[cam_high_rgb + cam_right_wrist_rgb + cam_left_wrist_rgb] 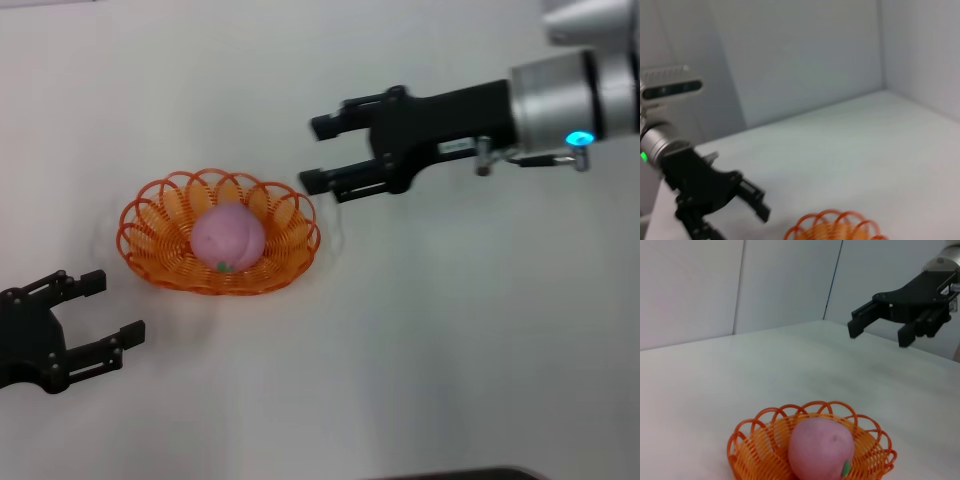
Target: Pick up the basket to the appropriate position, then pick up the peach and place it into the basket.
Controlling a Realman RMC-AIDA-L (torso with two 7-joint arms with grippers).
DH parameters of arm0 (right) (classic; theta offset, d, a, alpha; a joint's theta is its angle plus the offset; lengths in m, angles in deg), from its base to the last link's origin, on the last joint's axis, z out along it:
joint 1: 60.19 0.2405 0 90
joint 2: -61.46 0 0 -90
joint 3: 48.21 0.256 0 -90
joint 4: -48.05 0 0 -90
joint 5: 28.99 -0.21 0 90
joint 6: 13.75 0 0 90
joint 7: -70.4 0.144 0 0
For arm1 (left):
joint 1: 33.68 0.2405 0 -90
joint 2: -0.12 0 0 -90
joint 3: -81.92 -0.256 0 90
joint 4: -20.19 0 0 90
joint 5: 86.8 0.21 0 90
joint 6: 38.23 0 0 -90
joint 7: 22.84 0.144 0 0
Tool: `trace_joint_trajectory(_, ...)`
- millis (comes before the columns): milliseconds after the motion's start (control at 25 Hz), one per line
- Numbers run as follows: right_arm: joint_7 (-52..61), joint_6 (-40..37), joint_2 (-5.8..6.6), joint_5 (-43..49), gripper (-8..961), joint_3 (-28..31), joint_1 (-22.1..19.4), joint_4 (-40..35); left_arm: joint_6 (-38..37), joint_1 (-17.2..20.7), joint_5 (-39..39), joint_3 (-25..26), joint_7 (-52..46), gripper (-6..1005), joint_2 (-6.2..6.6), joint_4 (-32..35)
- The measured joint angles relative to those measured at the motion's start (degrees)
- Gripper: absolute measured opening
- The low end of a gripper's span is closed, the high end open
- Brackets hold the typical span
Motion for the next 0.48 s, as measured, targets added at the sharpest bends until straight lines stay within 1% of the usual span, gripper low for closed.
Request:
trace_joint_trajectory(160, -6.38, -0.34, -0.05, -3.3, 774, 4.05, -5.2, 0.61, 0.01, -0.09, -0.01, -0.02, 0.03, 811, -0.01, -0.08)
trace_joint_trajectory(200, -9.33, -0.43, -0.13, -4.87, 775, 5.28, -7.56, 1.18, 0.0, -0.14, -0.01, -0.01, 0.03, 811, -0.01, -0.08)
trace_joint_trajectory(240, -9.33, -0.43, -0.13, -4.87, 775, 5.28, -7.56, 1.18, 0.0, -0.17, -0.01, -0.03, 0.03, 811, -0.01, -0.09)
trace_joint_trajectory(320, -12.09, -0.68, -0.12, -6.08, 775, 5.83, -9.18, 2.56, 0.0, -0.26, -0.01, -0.02, 0.0, 811, -0.01, -0.09)
trace_joint_trajectory(480, -16.19, -1.01, -0.05, -6.51, 774, 6.32, -11.07, 6.14, -0.02, -0.23, 0.0, -0.02, -0.02, 811, -0.01, -0.09)
